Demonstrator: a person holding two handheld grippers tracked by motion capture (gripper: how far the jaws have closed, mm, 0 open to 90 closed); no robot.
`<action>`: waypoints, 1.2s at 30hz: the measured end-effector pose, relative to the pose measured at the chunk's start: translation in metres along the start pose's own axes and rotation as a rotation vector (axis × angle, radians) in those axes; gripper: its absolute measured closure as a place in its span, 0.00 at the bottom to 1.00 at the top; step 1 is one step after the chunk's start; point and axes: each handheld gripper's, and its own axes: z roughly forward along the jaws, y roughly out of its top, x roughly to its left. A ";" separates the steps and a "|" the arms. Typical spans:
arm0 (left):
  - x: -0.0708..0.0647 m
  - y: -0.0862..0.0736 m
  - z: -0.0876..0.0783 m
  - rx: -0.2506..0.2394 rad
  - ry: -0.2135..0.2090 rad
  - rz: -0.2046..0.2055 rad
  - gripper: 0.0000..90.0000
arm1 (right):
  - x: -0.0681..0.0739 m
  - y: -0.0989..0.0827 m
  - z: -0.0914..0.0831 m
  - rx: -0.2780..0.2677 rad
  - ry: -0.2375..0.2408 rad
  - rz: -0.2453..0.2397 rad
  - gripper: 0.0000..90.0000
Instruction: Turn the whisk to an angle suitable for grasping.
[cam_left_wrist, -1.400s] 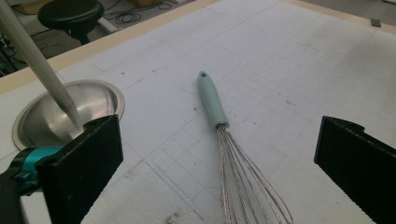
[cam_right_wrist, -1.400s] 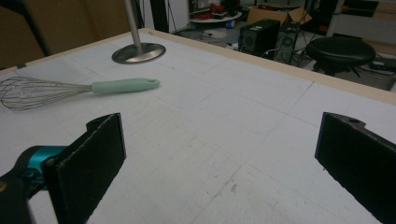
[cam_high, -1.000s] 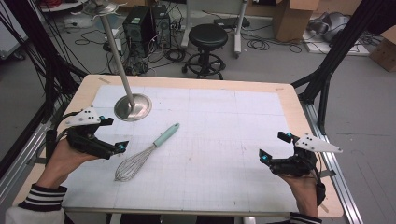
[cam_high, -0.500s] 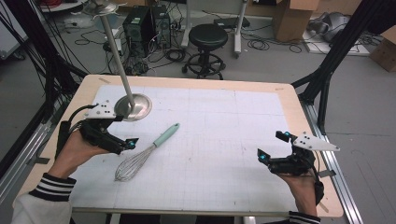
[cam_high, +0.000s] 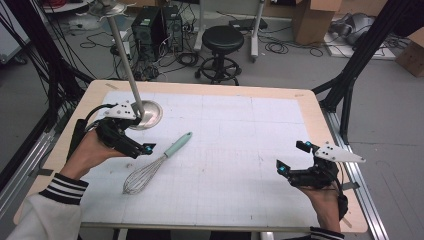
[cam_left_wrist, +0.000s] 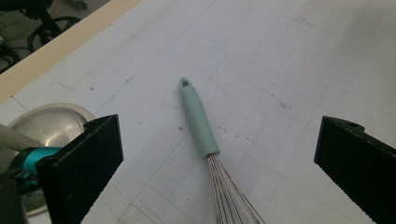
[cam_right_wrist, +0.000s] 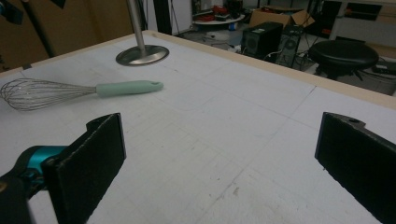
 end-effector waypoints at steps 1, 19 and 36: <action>0.000 0.001 0.002 0.002 -0.001 -0.001 0.02 | 0.000 0.000 0.000 0.001 0.001 0.004 0.01; 0.011 0.020 0.037 0.115 -0.024 0.005 0.02 | 0.000 0.001 0.005 0.007 0.009 -0.002 0.01; 0.015 0.024 0.057 0.162 -0.019 -0.009 0.02 | 0.000 0.001 0.005 0.005 0.008 0.002 0.01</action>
